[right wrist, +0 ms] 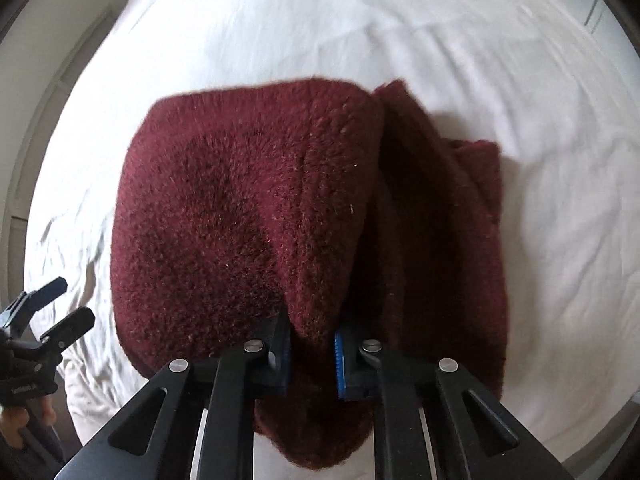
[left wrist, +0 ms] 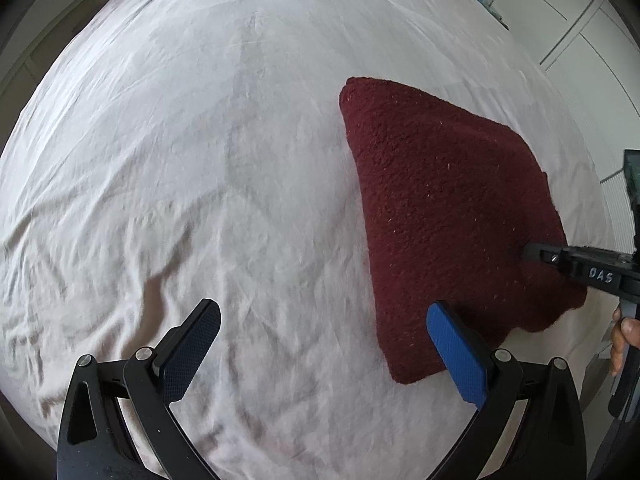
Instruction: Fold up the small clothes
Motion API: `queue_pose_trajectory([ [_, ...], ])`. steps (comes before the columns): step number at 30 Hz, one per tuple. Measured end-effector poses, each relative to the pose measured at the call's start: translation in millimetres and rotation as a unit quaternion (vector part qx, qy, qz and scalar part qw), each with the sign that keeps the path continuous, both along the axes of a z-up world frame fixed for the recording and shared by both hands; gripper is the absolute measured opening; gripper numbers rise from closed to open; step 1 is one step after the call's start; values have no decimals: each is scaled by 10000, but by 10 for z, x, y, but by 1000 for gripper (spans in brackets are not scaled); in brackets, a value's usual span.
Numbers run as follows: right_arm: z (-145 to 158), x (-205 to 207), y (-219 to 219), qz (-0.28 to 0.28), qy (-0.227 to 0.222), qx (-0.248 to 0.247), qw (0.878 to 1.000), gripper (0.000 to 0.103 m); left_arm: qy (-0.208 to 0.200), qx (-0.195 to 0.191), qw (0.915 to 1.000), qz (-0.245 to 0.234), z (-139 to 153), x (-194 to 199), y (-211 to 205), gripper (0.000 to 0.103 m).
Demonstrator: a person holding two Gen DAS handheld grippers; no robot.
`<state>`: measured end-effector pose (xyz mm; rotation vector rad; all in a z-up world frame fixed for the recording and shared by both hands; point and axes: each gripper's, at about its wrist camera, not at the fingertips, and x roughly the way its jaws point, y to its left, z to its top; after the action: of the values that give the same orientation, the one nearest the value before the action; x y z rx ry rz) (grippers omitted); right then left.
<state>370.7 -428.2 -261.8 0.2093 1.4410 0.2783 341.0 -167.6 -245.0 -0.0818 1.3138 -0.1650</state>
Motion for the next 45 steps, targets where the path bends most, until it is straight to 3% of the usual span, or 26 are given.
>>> queue_pose_trajectory([
  [5, 135, -158, -270, -152, -331, -107, 9993, 14, -39, 32, 9999, -95, 24, -5, -75, 102],
  [12, 141, -319, -762, -556, -409, -370, 9969, 14, -16, 6, 9997, -224, 2, 1, -222, 102],
  [17, -57, -421, -1044, -689, -203, -588, 9957, 14, -22, 61, 9994, -334, -8, -15, -314, 102],
  [21, -277, -471, -1018, -759, -61, -384, 9964, 17, 4, 84, 9994, -343, -35, 5, -358, 102],
  [24, -250, -472, -1037, -789, -69, -262, 9965, 28, 2, 87, 9993, -373, -39, 6, -396, 102],
  [26, -200, -452, -1077, -794, -43, -364, 9962, 48, -21, 85, 9992, -390, -33, 17, -432, 102],
  [28, -158, -438, -1104, -824, -45, -492, 9954, 58, -49, 41, 9992, -396, -21, 36, -467, 102],
  [31, -50, -439, -1170, -898, -172, -399, 9950, 63, -72, -67, 9990, -432, 14, 90, -549, 102],
  [34, 108, -464, -1179, -927, -318, -303, 9947, 81, -89, -169, 9980, -606, 64, 166, -679, 102],
  [39, 264, -499, -1029, -630, -484, -57, 9968, 84, -181, -235, 9962, -814, 170, 274, -897, 102],
  [45, -46, -571, -905, -277, -195, -674, 9971, 85, -1, -312, 9961, -822, 24, 422, -1088, 102],
])
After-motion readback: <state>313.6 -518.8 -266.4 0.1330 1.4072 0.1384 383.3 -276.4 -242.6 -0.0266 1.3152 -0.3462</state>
